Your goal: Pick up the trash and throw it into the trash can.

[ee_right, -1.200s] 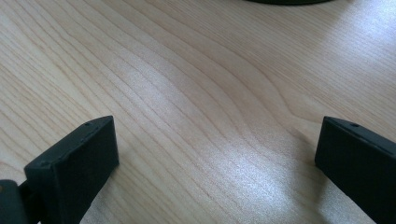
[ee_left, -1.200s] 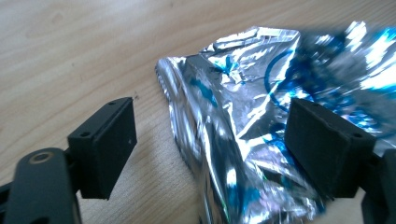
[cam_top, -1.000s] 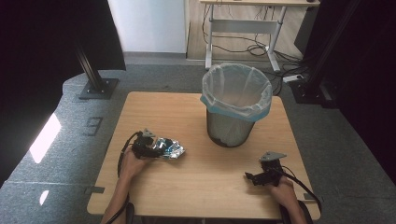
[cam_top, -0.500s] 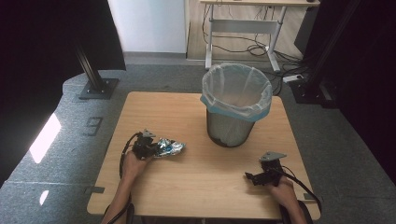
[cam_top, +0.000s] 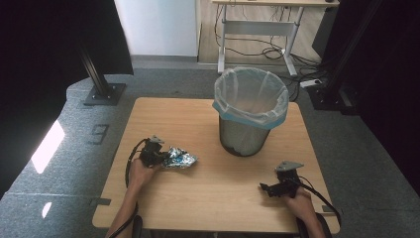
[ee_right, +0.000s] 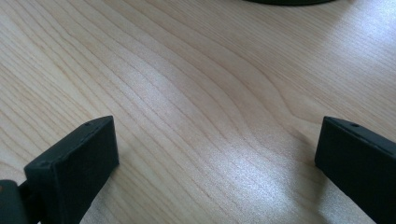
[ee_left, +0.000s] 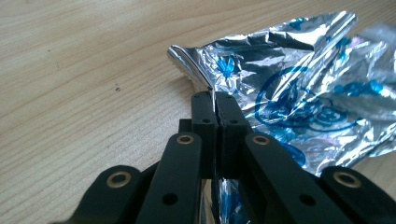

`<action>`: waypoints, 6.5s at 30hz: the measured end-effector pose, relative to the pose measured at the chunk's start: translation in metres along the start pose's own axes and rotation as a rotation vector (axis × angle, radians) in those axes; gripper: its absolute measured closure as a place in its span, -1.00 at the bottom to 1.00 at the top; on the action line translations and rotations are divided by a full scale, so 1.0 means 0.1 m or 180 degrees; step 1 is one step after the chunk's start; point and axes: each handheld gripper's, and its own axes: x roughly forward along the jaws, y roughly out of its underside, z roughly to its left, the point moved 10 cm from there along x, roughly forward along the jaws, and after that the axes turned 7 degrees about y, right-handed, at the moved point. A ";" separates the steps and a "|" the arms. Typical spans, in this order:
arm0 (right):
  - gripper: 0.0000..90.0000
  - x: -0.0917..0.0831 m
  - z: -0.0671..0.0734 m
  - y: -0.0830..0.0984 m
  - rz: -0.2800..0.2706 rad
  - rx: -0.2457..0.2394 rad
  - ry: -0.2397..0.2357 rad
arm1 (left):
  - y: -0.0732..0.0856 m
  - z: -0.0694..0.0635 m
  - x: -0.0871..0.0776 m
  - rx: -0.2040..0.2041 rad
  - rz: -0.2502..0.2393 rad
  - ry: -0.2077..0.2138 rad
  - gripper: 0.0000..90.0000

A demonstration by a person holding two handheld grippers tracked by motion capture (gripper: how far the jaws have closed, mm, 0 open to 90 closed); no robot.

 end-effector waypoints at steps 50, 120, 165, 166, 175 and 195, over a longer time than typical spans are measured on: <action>-1.00 0.00 0.00 0.00 0.0008 -0.0002 0.0000 | -1.14 -0.17 -1.00 0.0106 -0.0176 0.0132 0.95; -1.00 0.00 0.01 0.00 0.0000 -0.0035 -0.0027 | -3.10 -0.98 -1.58 0.0444 -0.0595 0.0231 0.94; -1.00 0.00 0.03 0.00 0.0005 -0.0065 -0.0056 | -3.49 -1.49 -0.21 0.0744 -0.0443 0.0121 0.02; -1.00 0.00 0.03 0.00 0.0003 -0.0064 -0.0054 | -3.49 -1.50 -0.20 0.0759 -0.0449 0.0153 -0.12; -1.00 0.00 0.03 0.00 0.0005 -0.0068 -0.0058 | -3.43 -1.52 -0.29 0.0839 -0.0386 0.0150 -0.82; -1.00 -0.01 0.03 0.00 0.0010 -0.0061 -0.0055 | -3.24 -1.38 -0.83 0.0900 -0.0600 0.0125 -1.00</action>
